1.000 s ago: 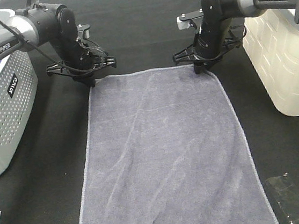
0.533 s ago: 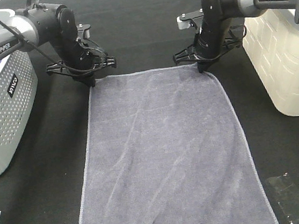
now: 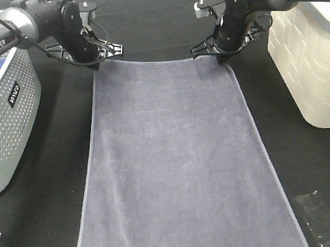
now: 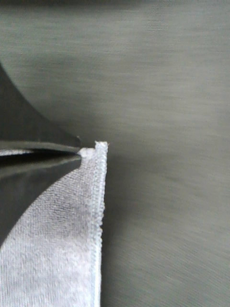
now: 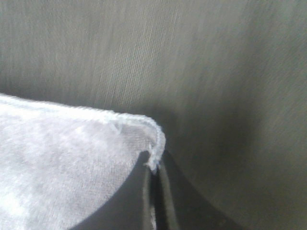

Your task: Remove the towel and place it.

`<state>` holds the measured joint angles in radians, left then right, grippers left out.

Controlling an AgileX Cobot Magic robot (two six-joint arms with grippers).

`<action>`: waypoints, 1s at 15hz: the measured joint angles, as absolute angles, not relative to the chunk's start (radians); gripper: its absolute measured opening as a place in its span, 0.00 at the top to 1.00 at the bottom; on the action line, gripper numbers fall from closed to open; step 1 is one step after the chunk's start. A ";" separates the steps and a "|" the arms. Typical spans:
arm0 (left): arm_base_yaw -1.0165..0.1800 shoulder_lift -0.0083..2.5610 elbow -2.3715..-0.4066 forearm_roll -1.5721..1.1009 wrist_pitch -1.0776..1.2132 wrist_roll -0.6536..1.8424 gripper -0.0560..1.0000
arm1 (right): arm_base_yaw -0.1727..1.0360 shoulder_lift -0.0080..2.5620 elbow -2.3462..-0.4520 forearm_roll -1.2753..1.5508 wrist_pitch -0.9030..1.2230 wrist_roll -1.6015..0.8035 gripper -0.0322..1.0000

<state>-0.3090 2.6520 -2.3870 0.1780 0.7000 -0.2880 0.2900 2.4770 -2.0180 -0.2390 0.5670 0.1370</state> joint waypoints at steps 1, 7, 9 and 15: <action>-0.309 2.652 -2.387 0.185 0.654 -0.288 0.95 | 0.290 2.477 -2.018 -0.247 0.531 0.137 0.97; -0.309 2.660 -2.387 0.289 0.417 -0.288 0.95 | 0.289 2.478 -2.018 -0.381 0.278 0.243 0.97; -0.309 2.679 -2.387 0.325 0.338 -0.288 0.95 | 0.287 2.478 -2.018 -0.407 0.216 0.272 0.97; -0.281 2.699 -2.387 0.343 0.172 -0.308 0.95 | 0.223 2.481 -2.018 -0.417 0.081 0.298 0.97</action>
<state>-0.2810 2.6990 -2.3870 0.3430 0.1720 -0.3080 0.2230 2.4810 -2.0180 -0.4170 0.0810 0.2980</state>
